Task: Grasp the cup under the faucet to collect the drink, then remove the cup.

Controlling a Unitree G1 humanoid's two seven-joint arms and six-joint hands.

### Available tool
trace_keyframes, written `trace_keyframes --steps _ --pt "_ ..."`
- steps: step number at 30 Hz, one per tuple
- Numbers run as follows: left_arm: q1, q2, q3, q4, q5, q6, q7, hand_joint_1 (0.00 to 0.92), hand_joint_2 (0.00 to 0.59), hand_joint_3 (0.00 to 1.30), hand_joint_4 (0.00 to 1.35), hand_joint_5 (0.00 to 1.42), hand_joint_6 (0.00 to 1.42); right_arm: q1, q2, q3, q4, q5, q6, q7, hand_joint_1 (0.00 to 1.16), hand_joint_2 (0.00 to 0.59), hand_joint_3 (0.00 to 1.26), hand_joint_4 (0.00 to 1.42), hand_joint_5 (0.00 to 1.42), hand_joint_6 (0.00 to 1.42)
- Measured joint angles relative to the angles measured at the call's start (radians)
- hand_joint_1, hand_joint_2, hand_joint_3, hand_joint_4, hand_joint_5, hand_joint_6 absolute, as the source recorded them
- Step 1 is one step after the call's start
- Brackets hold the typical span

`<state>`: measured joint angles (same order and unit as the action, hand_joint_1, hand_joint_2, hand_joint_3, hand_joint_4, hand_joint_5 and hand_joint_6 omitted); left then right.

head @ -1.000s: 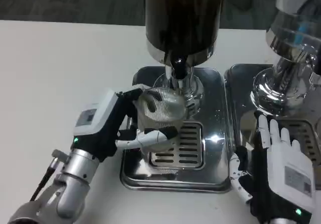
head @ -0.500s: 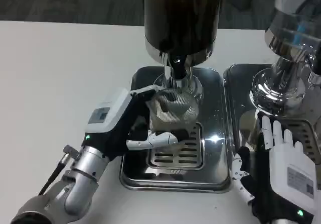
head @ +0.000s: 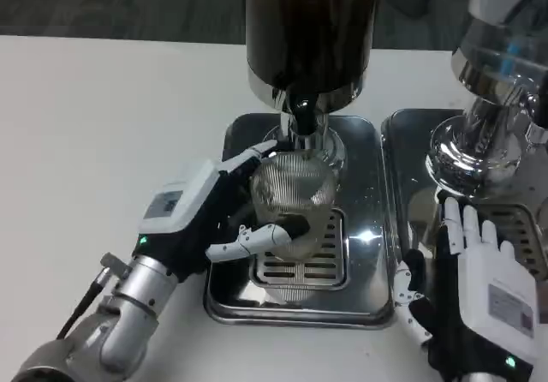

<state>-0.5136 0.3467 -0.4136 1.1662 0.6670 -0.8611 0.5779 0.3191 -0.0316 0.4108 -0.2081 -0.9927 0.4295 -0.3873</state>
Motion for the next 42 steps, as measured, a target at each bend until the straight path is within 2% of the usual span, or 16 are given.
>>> trace_keyframes --steps 4,18,23,27,29,35,38,39,42 --pt "0.014 0.015 0.004 -0.022 -0.006 -0.007 -0.004 0.0 0.012 0.12 0.11 0.25 0.13 -0.005 -0.001 0.001 0.005 -0.001 -0.001 0.0 0.31 0.553 0.02 0.0 0.0 0.0" --pt "0.092 0.078 0.065 -0.107 -0.08 -0.053 -0.067 0.0 0.012 0.09 0.03 0.18 0.05 -0.027 -0.015 0.001 0.009 -0.002 -0.001 0.003 0.29 0.547 0.02 0.0 0.0 0.0" --pt "0.123 0.093 0.119 -0.139 -0.127 -0.054 -0.092 0.0 0.027 0.0 0.0 0.03 0.0 -0.03 -0.017 0.002 0.011 -0.003 -0.001 0.003 0.13 0.497 0.01 0.0 0.0 0.0" --pt "0.164 0.131 0.153 -0.191 -0.172 -0.072 -0.159 0.0 0.036 0.0 0.0 0.0 0.0 -0.031 -0.025 0.001 0.011 -0.005 -0.001 0.003 0.12 0.497 0.0 0.0 0.0 0.0" --pt "0.191 0.15 0.173 -0.217 -0.215 -0.091 -0.2 0.0 0.046 0.0 0.0 0.0 0.0 -0.033 -0.034 0.002 0.011 -0.007 -0.001 0.004 0.12 0.501 0.0 0.0 0.0 0.0" --pt "0.272 0.154 0.281 -0.337 -0.388 -0.162 -0.298 0.0 0.054 0.0 0.0 0.0 0.0 -0.044 -0.057 0.002 0.01 -0.015 0.001 0.047 0.12 0.509 0.0 0.0 0.0 0.0" --pt "0.277 0.154 0.293 -0.389 -0.491 -0.179 -0.392 0.0 0.059 0.0 0.0 0.0 0.0 -0.051 -0.058 0.001 0.01 -0.014 0.001 0.057 0.11 0.51 0.0 0.0 0.0 0.0" --pt "0.279 0.15 0.294 -0.415 -0.56 -0.182 -0.464 0.0 0.061 0.0 0.0 0.0 0.0 -0.056 -0.058 -0.001 0.01 -0.013 -0.001 0.058 0.12 0.509 0.0 0.0 0.0 0.0" --pt "0.284 0.134 0.3 -0.456 -0.664 -0.185 -0.562 0.0 0.066 0.0 0.0 0.0 0.0 -0.063 -0.059 -0.002 0.01 -0.011 -0.003 0.058 0.12 0.509 0.0 0.0 0.0 0.0"
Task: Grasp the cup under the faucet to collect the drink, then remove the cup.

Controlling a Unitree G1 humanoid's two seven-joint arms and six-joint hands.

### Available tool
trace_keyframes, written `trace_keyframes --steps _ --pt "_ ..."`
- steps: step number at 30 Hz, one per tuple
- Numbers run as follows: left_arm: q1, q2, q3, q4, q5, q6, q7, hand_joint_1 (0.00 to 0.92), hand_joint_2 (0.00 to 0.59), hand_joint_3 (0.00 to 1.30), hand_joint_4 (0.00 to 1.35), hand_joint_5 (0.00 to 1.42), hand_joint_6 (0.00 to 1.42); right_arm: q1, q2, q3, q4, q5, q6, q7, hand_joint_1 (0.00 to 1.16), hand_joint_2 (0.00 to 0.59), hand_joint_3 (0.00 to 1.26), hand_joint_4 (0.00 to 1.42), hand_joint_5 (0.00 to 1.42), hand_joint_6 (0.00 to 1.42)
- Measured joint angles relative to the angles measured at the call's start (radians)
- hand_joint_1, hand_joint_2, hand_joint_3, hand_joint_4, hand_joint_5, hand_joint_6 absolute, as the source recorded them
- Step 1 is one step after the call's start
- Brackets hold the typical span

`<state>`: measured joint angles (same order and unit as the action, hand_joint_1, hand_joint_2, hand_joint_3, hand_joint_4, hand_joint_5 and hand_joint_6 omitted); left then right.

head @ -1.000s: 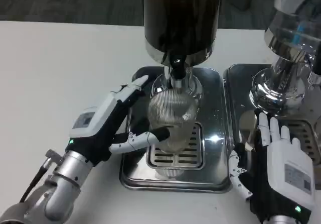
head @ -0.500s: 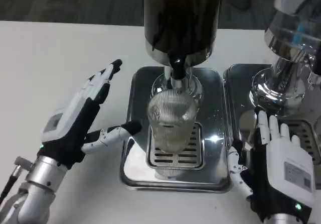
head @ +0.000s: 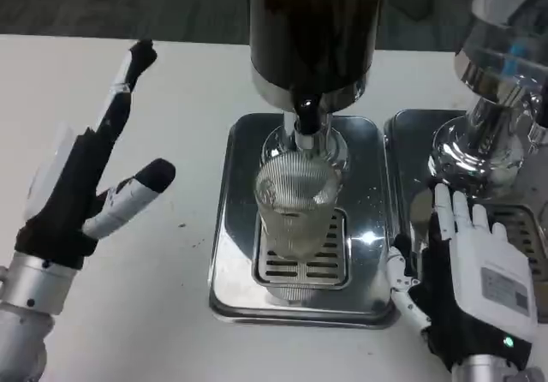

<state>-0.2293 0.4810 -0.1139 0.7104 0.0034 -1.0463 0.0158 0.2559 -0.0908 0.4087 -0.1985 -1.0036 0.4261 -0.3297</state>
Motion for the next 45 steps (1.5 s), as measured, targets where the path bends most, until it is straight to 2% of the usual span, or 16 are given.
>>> trace_keyframes --steps 5,10,13,19,30,45 --pt "0.009 -0.011 0.019 -0.088 -0.096 0.003 -0.147 0.0 0.072 0.0 0.0 0.0 0.0 -0.002 -0.006 0.0 0.0 0.008 -0.007 0.0 0.13 0.515 0.0 0.0 0.0 0.0" --pt "0.018 -0.003 0.013 -0.2 -0.171 0.048 -0.344 0.0 0.099 0.0 0.0 0.01 0.0 -0.006 -0.015 -0.002 0.001 0.012 -0.012 0.01 0.14 0.529 0.0 0.0 0.0 0.0" --pt "0.016 -0.005 0.015 -0.244 -0.197 0.084 -0.407 0.0 0.1 0.0 0.0 0.01 0.0 -0.006 -0.015 -0.002 0.001 0.014 -0.013 0.015 0.14 0.531 0.0 0.0 0.0 0.0" --pt "-0.008 -0.04 0.018 -0.297 -0.197 0.115 -0.465 0.0 0.105 0.0 0.0 0.0 0.0 -0.006 -0.007 -0.002 0.002 0.016 -0.013 0.017 0.17 0.544 0.0 0.0 0.0 0.0" --pt "-0.094 -0.108 0.015 -0.285 -0.185 0.165 -0.538 0.0 0.11 0.0 0.0 0.03 0.0 -0.003 0.011 -0.007 0.002 0.018 -0.012 0.016 0.18 0.542 0.0 0.0 0.0 0.0" --pt "-0.08 -0.125 -0.003 -0.333 -0.155 0.168 -0.602 0.0 0.109 0.0 0.0 0.06 0.04 0.016 0.034 -0.011 0.0 0.018 -0.007 0.015 0.2 0.546 0.0 0.0 0.0 0.0"
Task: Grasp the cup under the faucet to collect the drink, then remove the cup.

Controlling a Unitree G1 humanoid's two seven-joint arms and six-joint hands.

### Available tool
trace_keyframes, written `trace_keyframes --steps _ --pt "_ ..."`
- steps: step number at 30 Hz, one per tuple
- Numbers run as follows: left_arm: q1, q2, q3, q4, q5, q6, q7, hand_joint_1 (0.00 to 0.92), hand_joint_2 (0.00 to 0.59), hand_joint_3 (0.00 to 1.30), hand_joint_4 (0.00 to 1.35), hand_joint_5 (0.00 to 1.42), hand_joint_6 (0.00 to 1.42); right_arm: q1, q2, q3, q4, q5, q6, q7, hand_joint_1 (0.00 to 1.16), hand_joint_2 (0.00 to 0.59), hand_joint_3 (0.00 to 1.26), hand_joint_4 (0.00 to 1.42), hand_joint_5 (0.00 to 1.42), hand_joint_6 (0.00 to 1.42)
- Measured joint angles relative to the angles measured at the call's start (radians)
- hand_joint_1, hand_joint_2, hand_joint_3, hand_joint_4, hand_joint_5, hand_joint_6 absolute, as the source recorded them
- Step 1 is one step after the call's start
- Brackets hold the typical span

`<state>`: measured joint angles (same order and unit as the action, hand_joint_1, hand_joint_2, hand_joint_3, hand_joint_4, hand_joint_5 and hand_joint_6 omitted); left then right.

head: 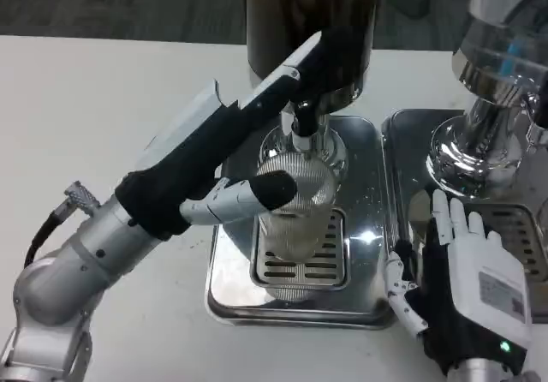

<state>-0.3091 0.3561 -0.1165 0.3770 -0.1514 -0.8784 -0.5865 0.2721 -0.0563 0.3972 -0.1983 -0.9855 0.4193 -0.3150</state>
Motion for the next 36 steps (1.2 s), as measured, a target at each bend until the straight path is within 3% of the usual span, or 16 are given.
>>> trace_keyframes --steps 11,25,36 --pt "0.003 0.027 -0.009 -0.05 0.065 -0.004 0.001 0.0 0.106 0.0 0.0 0.09 0.06 0.003 0.004 -0.009 0.0 0.0 0.0 0.0 0.26 0.55 0.0 0.0 0.0 0.0" --pt "0.01 0.057 -0.024 -0.099 0.238 -0.048 0.092 0.0 0.105 0.0 0.0 0.09 0.08 0.003 0.004 -0.018 -0.001 0.018 -0.001 0.0 0.28 0.552 0.0 0.0 0.0 0.0" --pt "0.014 0.071 -0.049 -0.113 0.287 -0.054 0.141 0.0 0.11 0.0 0.0 0.09 0.08 0.003 0.005 -0.018 -0.001 0.032 -0.001 0.0 0.28 0.552 0.0 0.0 0.0 0.0"
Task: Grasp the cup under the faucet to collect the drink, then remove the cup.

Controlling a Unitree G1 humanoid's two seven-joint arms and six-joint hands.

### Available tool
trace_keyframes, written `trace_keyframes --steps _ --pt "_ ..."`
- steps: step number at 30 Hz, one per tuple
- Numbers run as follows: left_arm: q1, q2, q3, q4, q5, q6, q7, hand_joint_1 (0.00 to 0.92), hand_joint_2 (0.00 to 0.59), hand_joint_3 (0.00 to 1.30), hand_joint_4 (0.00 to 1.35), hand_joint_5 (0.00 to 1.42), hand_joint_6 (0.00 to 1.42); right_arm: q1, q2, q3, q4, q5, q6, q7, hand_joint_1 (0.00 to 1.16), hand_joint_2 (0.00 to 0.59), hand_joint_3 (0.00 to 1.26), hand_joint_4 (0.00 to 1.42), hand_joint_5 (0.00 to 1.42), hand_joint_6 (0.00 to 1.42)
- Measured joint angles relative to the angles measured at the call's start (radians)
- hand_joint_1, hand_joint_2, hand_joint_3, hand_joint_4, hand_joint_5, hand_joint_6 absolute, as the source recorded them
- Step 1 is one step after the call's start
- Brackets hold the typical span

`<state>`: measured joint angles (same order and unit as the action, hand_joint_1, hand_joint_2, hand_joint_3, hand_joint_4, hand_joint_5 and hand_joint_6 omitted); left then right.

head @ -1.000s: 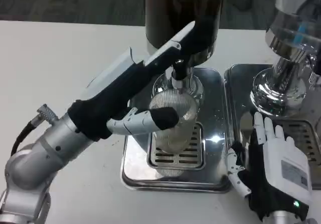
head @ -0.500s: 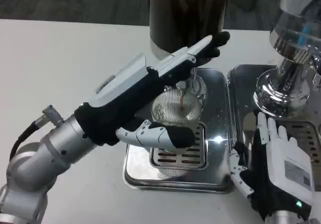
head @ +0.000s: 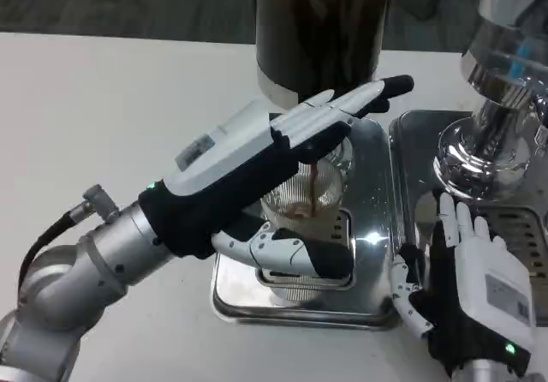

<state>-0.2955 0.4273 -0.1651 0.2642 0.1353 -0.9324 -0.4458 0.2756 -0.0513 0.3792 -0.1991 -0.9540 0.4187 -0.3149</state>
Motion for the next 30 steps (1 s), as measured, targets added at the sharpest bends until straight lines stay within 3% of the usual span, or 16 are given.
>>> trace_keyframes --steps 6,10,14,18,22,26,30 --pt "0.0 0.008 -0.007 -0.003 0.032 -0.008 0.029 0.0 0.109 0.0 0.0 0.09 0.08 0.0 0.0 -0.006 0.0 0.015 -0.005 0.0 0.29 0.552 0.0 0.0 0.0 0.0" --pt "0.0 0.016 -0.01 -0.003 0.035 -0.01 0.041 0.0 0.108 0.0 0.0 0.1 0.08 0.001 0.0 -0.025 0.0 0.079 -0.04 0.0 0.29 0.551 0.0 0.0 0.0 0.0" --pt "0.0 0.017 -0.013 -0.003 0.038 -0.01 0.049 0.0 0.11 0.0 0.0 0.1 0.08 0.003 -0.004 -0.034 -0.006 0.091 -0.064 0.0 0.3 0.531 0.0 0.0 0.0 0.0" --pt "0.0 0.018 -0.014 -0.003 0.038 -0.01 0.056 0.0 0.111 0.0 0.0 0.1 0.09 0.005 -0.003 -0.04 -0.029 0.099 -0.084 -0.001 0.4 0.502 0.0 0.0 0.0 0.0" --pt "-0.001 0.018 -0.014 0.002 0.037 -0.012 0.059 0.0 0.111 0.0 0.0 0.1 0.09 0.004 -0.012 -0.08 -0.037 0.235 -0.188 0.016 0.46 0.479 0.0 0.0 0.0 0.0" --pt "-0.013 0.021 -0.013 0.016 0.035 -0.017 0.062 0.0 0.111 0.0 0.0 0.09 0.09 -0.014 -0.043 -0.129 0.019 0.418 -0.338 0.077 0.48 0.4 0.0 0.0 0.0 0.0" --pt "-0.022 0.023 -0.013 0.027 0.033 -0.02 0.067 0.0 0.111 0.0 0.0 0.09 0.09 -0.039 -0.055 -0.149 0.05 0.5 -0.374 0.13 0.49 0.317 0.0 0.0 0.0 0.0"
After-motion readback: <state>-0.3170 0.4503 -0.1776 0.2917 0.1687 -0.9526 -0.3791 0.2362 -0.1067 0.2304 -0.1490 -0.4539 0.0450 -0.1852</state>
